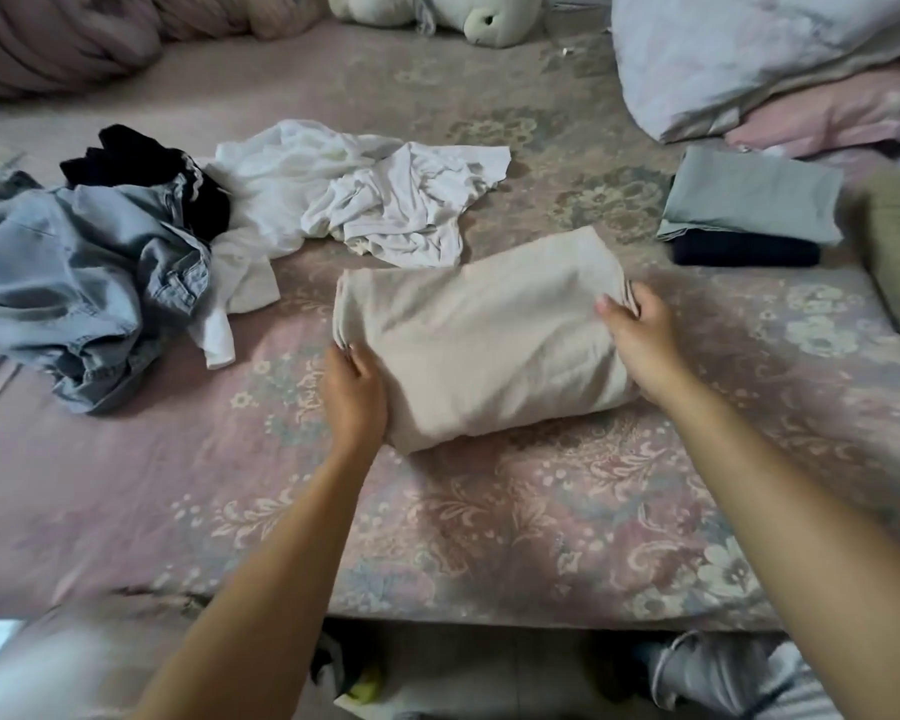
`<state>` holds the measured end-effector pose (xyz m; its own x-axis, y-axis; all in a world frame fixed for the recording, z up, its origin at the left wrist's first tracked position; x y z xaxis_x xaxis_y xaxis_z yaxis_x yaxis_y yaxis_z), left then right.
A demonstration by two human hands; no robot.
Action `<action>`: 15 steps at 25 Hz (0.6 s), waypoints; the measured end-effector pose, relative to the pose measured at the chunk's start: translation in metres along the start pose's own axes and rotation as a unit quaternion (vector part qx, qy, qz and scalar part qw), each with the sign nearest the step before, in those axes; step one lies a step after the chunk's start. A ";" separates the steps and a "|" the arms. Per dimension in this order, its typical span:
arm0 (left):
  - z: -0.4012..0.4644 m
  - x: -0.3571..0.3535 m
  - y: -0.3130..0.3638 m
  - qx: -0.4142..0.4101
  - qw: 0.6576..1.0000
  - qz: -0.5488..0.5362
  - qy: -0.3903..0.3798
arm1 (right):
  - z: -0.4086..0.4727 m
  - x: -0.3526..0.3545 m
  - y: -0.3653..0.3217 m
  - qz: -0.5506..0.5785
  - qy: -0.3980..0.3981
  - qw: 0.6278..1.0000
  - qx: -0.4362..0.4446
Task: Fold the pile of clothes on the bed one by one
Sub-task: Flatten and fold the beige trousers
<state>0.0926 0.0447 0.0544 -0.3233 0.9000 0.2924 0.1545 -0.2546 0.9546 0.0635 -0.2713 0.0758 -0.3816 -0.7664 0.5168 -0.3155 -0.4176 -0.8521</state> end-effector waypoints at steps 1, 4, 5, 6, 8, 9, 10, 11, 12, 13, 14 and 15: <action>-0.004 -0.004 -0.010 0.019 0.999 0.031 -0.017 | 0.000 -0.006 0.014 -0.024 -0.007 0.999 -0.041; -0.007 -0.009 -0.031 0.075 0.997 0.001 -0.033 | -0.004 -0.017 0.040 -0.062 -0.031 0.992 -0.104; -0.007 -0.008 -0.034 0.086 0.995 -0.042 -0.028 | -0.004 -0.015 0.040 -0.066 -0.015 0.993 -0.102; -0.006 -0.008 -0.038 0.092 0.993 -0.074 -0.028 | -0.004 -0.011 0.039 -0.072 0.007 0.993 -0.097; -0.001 -0.009 -0.042 0.091 0.992 -0.081 -0.043 | -0.005 -0.007 0.039 -0.091 0.027 0.991 -0.093; 0.000 -0.007 -0.040 0.094 0.992 -0.064 -0.054 | -0.008 -0.006 0.040 -0.107 0.038 0.989 -0.091; 0.001 -0.004 -0.035 0.093 0.993 -0.039 -0.057 | -0.012 -0.002 0.040 -0.127 0.059 0.987 -0.084; 0.002 0.000 -0.030 0.081 0.995 -0.006 -0.051 | -0.015 0.001 0.039 -0.154 0.083 0.982 -0.073; 0.002 0.007 -0.024 0.053 0.998 0.029 -0.031 | -0.020 0.005 0.037 -0.195 0.103 0.974 -0.061; 0.000 0.015 -0.019 0.023 0.998 0.053 -0.002 | -0.025 0.008 0.035 -0.239 0.115 0.963 -0.050; -0.003 0.022 -0.018 0.004 0.998 0.053 0.018 | -0.028 0.009 0.033 -0.266 0.117 0.956 -0.039; -0.007 0.025 -0.020 0.008 0.999 0.038 0.024 | -0.032 0.008 0.033 -0.266 0.111 0.957 -0.034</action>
<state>0.0748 0.0700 0.0435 -0.3546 0.8602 0.3666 0.1952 -0.3153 0.9287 0.0226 -0.2759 0.0546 -0.3248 -0.3289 0.8867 -0.5686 -0.6813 -0.4610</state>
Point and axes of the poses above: each hand's wrist, its own z-axis towards the middle knuckle, its own x-axis out of the back of the hand, y = z × x, the point moved 6 cm from there along z, towards the middle knuckle, and after that the axes turned 10 degrees about -z, right-handed, at the moved point
